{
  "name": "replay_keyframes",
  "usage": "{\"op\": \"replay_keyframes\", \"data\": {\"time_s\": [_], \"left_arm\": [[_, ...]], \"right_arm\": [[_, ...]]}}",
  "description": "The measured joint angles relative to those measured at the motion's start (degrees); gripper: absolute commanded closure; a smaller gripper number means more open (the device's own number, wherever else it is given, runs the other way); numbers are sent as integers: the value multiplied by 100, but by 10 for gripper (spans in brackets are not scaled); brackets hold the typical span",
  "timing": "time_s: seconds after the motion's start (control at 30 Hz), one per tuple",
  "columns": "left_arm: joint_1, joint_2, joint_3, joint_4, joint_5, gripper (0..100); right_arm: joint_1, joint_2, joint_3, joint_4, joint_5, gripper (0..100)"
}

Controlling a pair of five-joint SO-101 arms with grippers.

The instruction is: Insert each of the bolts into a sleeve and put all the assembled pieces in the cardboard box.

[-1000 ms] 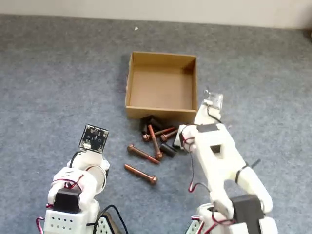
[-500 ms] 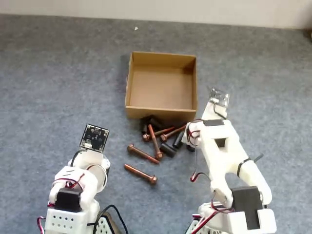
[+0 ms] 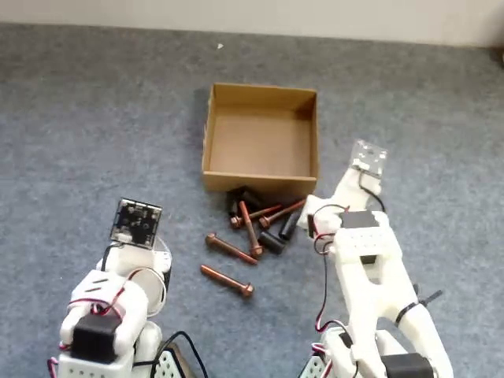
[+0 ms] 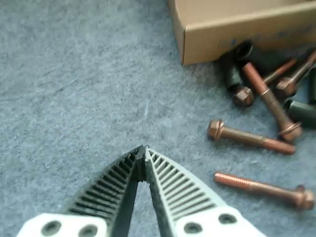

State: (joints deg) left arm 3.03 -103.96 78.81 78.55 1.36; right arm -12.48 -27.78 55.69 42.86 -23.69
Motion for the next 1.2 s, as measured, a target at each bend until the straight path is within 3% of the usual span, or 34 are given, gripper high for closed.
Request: {"op": "replay_keyframes", "data": {"time_s": [0.23, 0.4, 0.53, 0.77, 0.97, 1.2], "left_arm": [[765, 624, -624, 53, 826, 993], [1213, 2171, -1310, -70, 1538, 989], [1521, 3640, -1662, -659, 2479, 983], [1996, 5565, -1714, -1776, 3798, 789], [2233, 6637, -1723, -2338, 4308, 787], [2198, 7701, -1723, -3174, 4422, 787]], "right_arm": [[545, -9, 0, 0, -448, 995], [747, -9, 0, -35, -598, 995], [774, -9, 0, -440, -607, 995], [809, -9, 0, -527, -607, 995], [870, -9, 0, -527, -607, 995], [870, -9, 0, -527, -607, 995]]}}
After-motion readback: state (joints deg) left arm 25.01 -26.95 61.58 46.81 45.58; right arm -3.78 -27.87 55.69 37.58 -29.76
